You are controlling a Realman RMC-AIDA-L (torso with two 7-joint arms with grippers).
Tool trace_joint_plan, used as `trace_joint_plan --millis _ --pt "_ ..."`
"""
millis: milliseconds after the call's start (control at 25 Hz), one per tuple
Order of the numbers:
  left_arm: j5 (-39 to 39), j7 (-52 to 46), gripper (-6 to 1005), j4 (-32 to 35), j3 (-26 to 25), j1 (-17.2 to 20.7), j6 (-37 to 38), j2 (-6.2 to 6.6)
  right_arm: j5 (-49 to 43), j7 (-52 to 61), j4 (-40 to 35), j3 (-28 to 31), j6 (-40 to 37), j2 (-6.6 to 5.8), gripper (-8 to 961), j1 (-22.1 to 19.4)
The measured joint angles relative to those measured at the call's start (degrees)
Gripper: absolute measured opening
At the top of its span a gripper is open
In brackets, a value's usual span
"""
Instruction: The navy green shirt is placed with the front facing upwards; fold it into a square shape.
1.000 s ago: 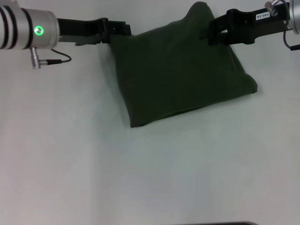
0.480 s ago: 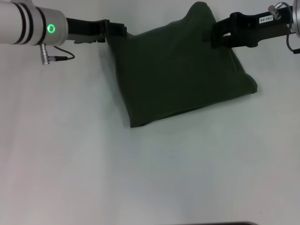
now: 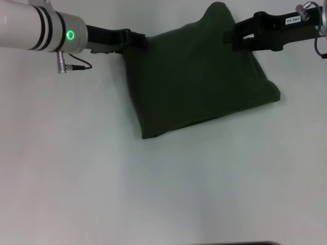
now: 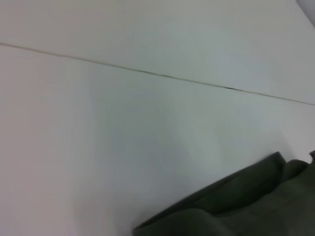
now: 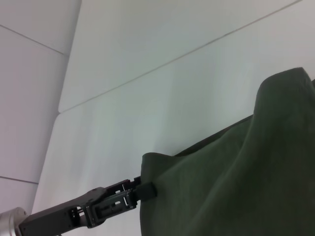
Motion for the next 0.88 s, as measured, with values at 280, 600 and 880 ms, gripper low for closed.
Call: trace_joint_plan --millis 280,600,880 --pt "-0.1 -1.0 745 0.1 -0.2 -0.9 0.2 -0.73 0.0 -0.1 0.0 0.4 -0.1 0.02 408 -0.1" --pt "0.3 -3.6 700 -0.3 0.5 -1.1 1.1 -0.08 0.0 -0.1 -0.2 0.5 -0.4 -0.07 407 -0.7" --pt "0.3 -4.4 364 0.4 0.8 -1.2 1.4 0.44 0.0 0.1 -0.2 0.6 -0.4 -0.26 406 -0.7"
